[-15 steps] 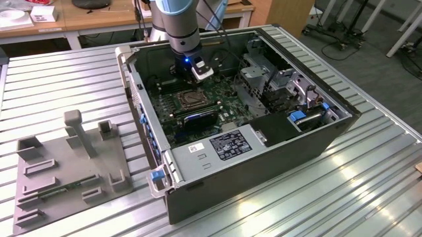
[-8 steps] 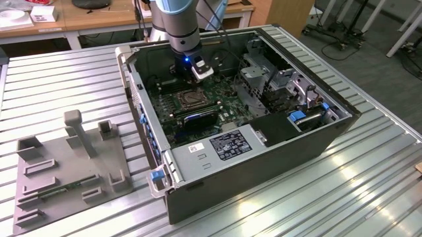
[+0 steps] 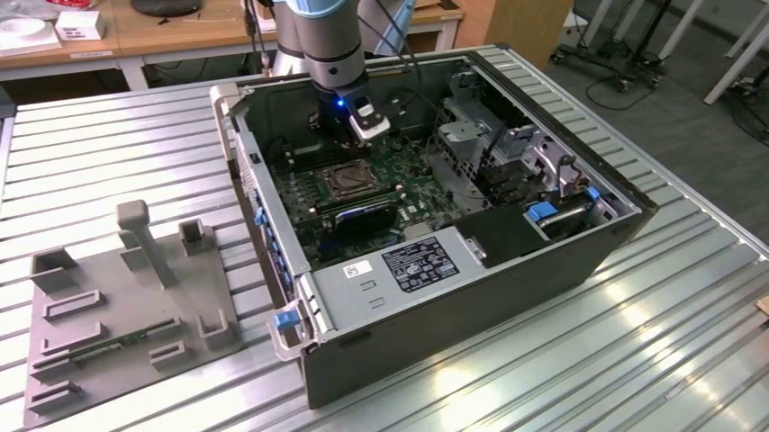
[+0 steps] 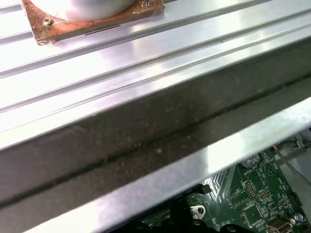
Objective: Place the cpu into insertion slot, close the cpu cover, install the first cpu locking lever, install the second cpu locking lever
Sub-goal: 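Install the first cpu locking lever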
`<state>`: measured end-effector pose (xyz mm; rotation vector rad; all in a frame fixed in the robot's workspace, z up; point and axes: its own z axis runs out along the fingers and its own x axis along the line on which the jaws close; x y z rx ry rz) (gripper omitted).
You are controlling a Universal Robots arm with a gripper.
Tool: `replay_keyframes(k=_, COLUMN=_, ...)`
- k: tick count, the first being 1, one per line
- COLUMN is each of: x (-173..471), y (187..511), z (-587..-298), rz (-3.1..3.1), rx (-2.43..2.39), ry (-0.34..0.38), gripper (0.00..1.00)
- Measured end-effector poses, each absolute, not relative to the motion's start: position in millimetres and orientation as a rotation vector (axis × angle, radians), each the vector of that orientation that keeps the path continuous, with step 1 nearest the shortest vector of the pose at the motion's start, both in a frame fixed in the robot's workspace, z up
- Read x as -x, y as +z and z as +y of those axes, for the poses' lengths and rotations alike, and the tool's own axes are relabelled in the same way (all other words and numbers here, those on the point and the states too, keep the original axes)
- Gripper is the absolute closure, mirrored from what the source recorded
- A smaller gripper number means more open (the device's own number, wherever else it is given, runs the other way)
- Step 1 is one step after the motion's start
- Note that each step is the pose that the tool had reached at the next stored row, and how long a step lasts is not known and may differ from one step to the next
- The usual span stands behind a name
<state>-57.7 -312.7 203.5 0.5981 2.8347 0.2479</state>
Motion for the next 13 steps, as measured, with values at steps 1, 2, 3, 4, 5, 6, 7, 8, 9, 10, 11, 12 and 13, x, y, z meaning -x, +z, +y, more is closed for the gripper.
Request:
replay_keyframes(k=1, x=57.7, y=203.5, z=-312.7, rz=2.835, rx=-0.598, ry=0.248, gripper=0.89)
replay_keyframes(k=2, x=57.7, y=203.5, z=-312.7, rz=2.835, rx=-0.598, ry=0.248, gripper=0.89)
replay_keyframes(k=3, x=57.7, y=203.6, z=-312.7, rz=2.836, rx=-0.598, ry=0.248, gripper=0.89)
replay_keyframes(k=4, x=57.6, y=203.5, z=-312.7, rz=2.841, rx=-0.6, ry=0.246, gripper=0.89)
replay_keyframes(k=5, x=57.6, y=203.5, z=-312.8, rz=2.849, rx=-0.602, ry=0.244, gripper=0.89)
replay_keyframes(k=6, x=57.6, y=203.6, z=-312.8, rz=2.852, rx=-0.603, ry=0.243, gripper=0.89)
replay_keyframes(k=7, x=57.6, y=203.6, z=-312.8, rz=2.852, rx=-0.603, ry=0.243, gripper=0.89)
replay_keyframes(k=8, x=57.6, y=203.6, z=-312.8, rz=2.853, rx=-0.604, ry=0.243, gripper=0.89)
replay_keyframes(k=9, x=57.6, y=203.6, z=-312.8, rz=2.853, rx=-0.604, ry=0.243, gripper=0.89)
replay_keyframes(k=10, x=57.5, y=203.5, z=-312.8, rz=2.853, rx=-0.604, ry=0.243, gripper=0.89)
replay_keyframes(k=11, x=57.5, y=203.5, z=-312.7, rz=2.853, rx=-0.603, ry=0.242, gripper=0.89)
replay_keyframes(k=12, x=57.4, y=203.5, z=-312.7, rz=2.854, rx=-0.603, ry=0.239, gripper=0.89)
replay_keyframes(k=13, x=57.4, y=203.8, z=-312.7, rz=2.855, rx=-0.601, ry=0.236, gripper=0.89)
